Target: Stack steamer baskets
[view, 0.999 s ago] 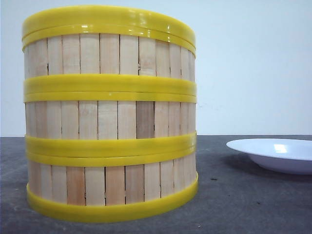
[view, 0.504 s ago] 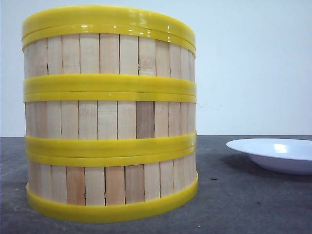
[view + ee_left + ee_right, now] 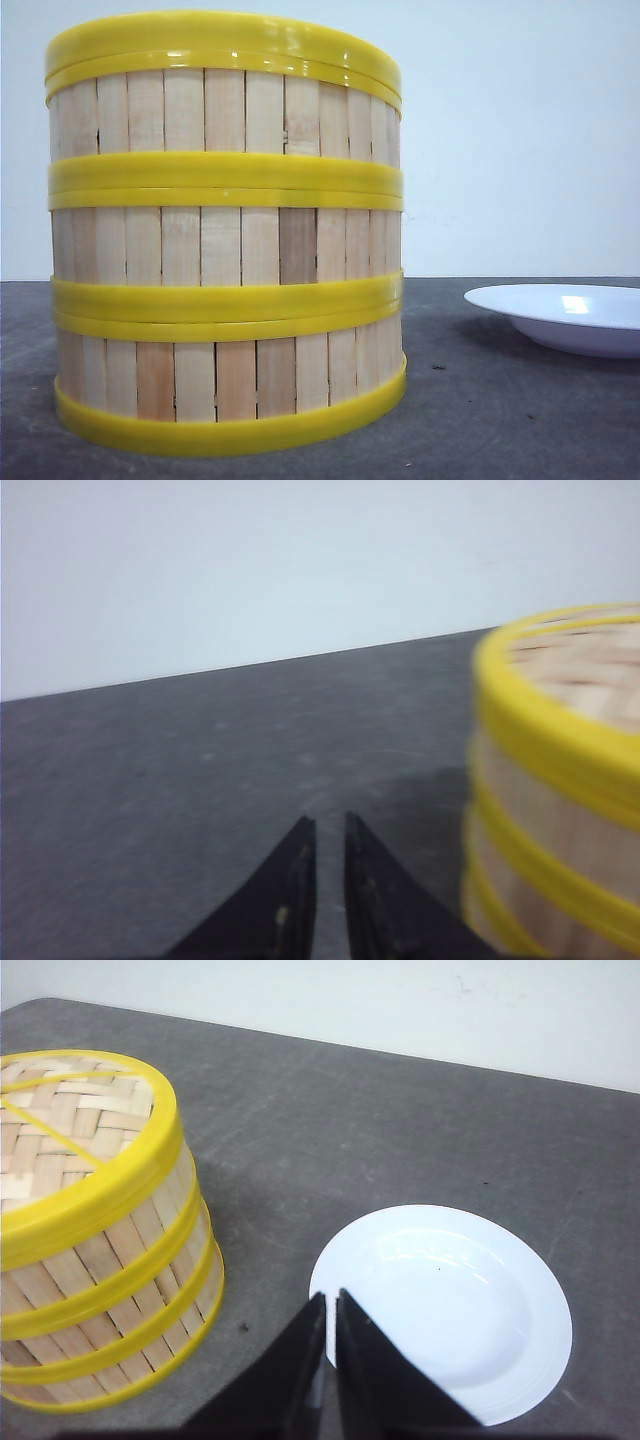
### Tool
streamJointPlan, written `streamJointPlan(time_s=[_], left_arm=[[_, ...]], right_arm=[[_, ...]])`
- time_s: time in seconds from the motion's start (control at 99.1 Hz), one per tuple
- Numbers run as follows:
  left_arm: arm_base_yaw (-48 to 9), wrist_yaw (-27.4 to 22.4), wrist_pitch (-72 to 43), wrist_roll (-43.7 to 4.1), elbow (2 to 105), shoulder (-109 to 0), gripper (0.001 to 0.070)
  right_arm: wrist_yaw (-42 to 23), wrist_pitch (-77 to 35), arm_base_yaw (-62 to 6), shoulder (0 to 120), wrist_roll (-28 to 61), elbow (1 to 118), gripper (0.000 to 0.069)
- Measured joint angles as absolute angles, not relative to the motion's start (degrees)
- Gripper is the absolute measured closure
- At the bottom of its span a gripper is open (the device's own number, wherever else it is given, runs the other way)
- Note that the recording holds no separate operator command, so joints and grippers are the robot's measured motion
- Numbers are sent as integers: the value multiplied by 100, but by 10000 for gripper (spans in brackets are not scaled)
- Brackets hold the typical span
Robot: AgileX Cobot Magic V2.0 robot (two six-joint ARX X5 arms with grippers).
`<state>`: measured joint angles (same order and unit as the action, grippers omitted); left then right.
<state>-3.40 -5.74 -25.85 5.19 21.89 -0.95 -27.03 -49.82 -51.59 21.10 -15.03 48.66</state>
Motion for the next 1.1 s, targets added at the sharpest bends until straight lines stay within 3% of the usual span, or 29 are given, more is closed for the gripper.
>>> streamJointPlan(time_s=[0.182,0.625,1.099], left_arm=[[-287,12,-1944,294,1435,-95,684],[-287,283,-1020,211,290,-34,684],[-222,471,-1004,211,189,-30,684]], right_arm=[[-2700,-4982,-5159,2110,-1503,4866,682],[-2700,-4982,-5159,2110,-1503,4866,682],[-2700,-4982,-5159,2110,-1500,4866,682]])
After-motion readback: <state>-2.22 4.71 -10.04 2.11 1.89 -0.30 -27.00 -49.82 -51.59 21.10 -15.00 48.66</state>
